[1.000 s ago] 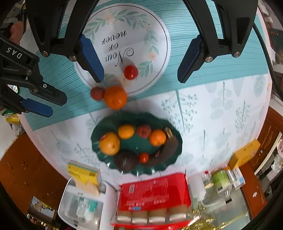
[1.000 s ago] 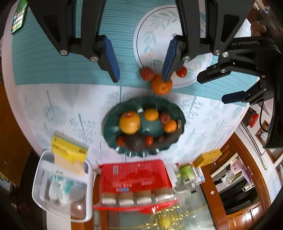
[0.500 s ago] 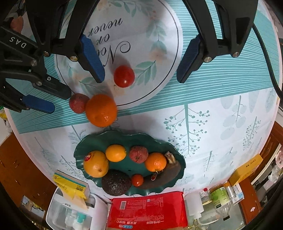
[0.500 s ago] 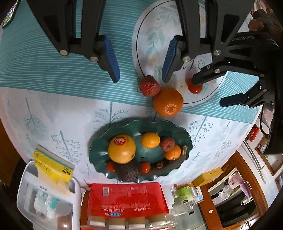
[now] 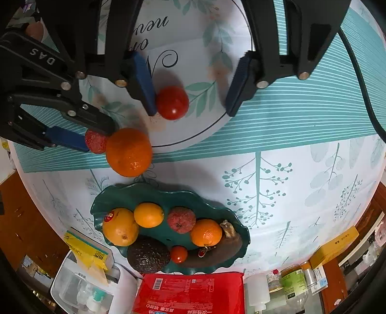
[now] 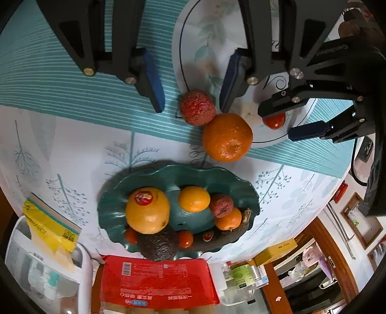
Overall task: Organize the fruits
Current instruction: 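Grasp the cherry tomato with the left tool while the right tool grasps the red lychee, then place the tomato on the green plate with the left tool while the right tool places the lychee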
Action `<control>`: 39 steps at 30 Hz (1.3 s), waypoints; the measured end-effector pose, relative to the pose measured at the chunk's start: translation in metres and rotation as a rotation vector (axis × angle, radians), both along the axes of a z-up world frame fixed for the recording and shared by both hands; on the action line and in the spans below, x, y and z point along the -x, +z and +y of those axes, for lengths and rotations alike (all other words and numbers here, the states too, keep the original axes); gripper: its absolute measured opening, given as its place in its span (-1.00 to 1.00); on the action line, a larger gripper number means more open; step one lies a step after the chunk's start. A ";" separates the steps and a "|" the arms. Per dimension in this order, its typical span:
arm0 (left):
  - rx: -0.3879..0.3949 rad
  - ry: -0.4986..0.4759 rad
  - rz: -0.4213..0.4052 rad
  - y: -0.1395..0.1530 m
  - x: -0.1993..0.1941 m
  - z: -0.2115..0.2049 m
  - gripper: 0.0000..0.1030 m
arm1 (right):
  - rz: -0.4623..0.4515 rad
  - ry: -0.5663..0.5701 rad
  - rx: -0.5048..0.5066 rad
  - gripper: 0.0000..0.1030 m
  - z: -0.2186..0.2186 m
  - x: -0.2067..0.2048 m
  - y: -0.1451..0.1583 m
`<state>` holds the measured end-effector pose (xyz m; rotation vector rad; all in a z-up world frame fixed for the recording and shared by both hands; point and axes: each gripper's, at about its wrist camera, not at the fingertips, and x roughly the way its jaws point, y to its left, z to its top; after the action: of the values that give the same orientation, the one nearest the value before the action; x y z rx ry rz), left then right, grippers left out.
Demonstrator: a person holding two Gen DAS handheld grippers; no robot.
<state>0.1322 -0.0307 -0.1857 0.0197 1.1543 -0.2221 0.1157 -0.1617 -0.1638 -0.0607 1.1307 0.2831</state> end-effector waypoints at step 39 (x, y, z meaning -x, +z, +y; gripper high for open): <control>-0.066 -0.066 0.044 0.077 0.023 -0.007 -0.54 | -0.030 -0.070 -0.047 -0.41 0.004 0.036 0.062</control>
<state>0.1095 -0.0378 -0.1091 0.1117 1.2059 -0.2434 0.0798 -0.1577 -0.1018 0.0164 1.0938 0.2454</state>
